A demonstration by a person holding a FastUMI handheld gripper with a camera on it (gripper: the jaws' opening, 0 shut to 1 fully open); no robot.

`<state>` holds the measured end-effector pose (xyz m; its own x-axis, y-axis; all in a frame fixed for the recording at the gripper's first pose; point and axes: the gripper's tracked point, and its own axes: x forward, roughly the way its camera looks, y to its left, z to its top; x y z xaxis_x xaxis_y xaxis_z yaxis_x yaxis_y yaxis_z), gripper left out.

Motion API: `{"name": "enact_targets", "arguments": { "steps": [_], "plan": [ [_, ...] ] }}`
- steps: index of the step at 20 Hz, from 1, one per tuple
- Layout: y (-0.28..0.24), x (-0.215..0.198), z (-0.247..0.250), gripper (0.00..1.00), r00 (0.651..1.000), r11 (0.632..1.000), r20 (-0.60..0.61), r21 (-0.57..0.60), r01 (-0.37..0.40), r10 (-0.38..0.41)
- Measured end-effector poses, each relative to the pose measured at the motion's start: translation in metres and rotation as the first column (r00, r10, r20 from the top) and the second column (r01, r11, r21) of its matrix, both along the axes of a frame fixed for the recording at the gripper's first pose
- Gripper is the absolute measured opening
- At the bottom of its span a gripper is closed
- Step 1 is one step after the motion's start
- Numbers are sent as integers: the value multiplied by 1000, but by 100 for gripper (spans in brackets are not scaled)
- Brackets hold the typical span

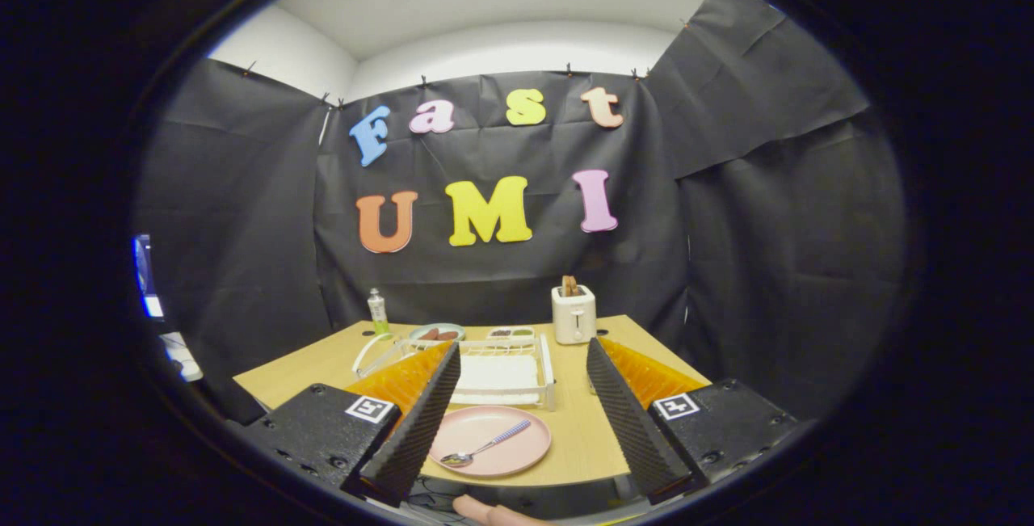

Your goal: Take the plate from the dish rack, then take the spoon from the basket and place it into the plate.

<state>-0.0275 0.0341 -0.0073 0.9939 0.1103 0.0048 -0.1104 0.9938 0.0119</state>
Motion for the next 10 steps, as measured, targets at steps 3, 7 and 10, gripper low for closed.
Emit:
{"name": "enact_targets", "arguments": {
  "steps": [3, 7, 10],
  "plan": [
    [-2, 0, -1, 100, 1000, 1000, -7, -1, 2, -2],
    [-4, 0, 1, 100, 1000, 1000, 6, 10, 6, -6],
    [-9, 0, 0, 100, 1000, 1000, 15, 9, 15, -15]
  ]
}}
